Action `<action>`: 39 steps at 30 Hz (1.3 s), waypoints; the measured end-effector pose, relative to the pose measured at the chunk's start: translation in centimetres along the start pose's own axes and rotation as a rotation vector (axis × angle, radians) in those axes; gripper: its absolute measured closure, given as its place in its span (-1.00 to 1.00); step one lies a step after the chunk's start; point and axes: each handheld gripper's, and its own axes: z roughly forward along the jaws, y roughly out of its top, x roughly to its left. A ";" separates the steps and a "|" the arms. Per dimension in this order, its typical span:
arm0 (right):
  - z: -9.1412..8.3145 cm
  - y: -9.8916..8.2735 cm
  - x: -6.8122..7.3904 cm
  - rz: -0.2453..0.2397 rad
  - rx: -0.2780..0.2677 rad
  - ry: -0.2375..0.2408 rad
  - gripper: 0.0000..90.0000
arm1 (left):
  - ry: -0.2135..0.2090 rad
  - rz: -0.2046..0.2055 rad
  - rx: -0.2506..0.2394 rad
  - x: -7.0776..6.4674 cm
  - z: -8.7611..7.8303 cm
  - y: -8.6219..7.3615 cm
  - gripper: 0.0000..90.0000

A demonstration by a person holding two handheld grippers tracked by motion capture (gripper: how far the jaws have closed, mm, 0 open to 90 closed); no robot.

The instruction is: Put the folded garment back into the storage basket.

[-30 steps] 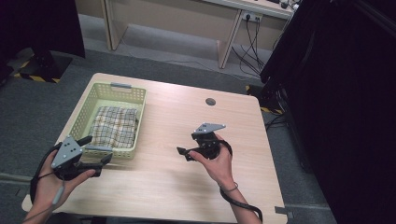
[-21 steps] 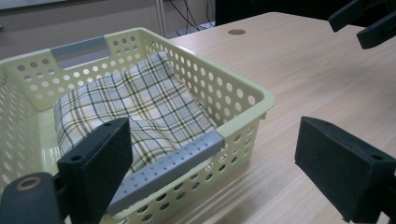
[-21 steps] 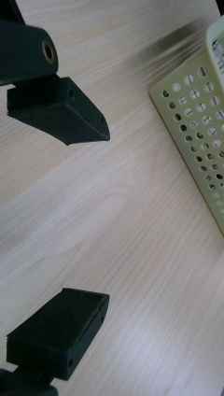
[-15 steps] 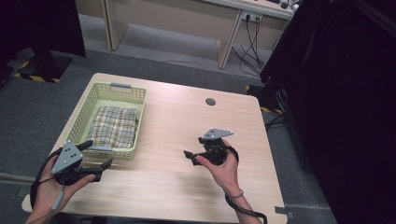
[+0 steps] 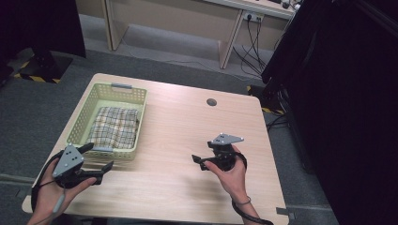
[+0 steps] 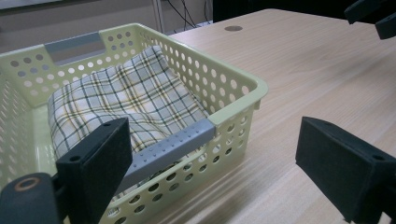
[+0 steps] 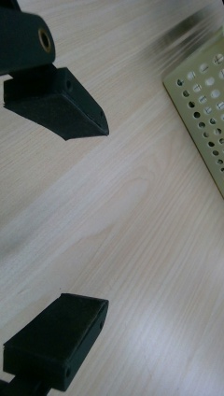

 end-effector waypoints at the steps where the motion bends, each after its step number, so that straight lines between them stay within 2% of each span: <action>1: -0.3 -0.2 -0.1 0.004 -0.004 -0.004 -0.69 | 0.002 0.000 0.000 0.0 0.0 0.0 -0.77; 10: -1.5 -1.3 -1.0 0.042 -0.022 -0.035 -0.75 | 0.014 0.001 0.000 0.3 -0.2 -0.2 -0.77; 18: -2.4 -1.7 -1.4 0.051 -0.039 -0.055 -0.76 | 0.023 0.001 0.000 0.3 -0.2 -0.3 -0.77; 30: -3.0 -2.7 -1.8 0.068 -0.038 -0.078 -0.78 | 0.039 -0.002 0.005 0.6 -0.5 -0.7 -0.76; 39: -4.0 -3.9 -2.7 0.099 -0.040 -0.104 -0.79 | 0.049 -0.006 0.012 0.9 -0.7 -1.1 -0.76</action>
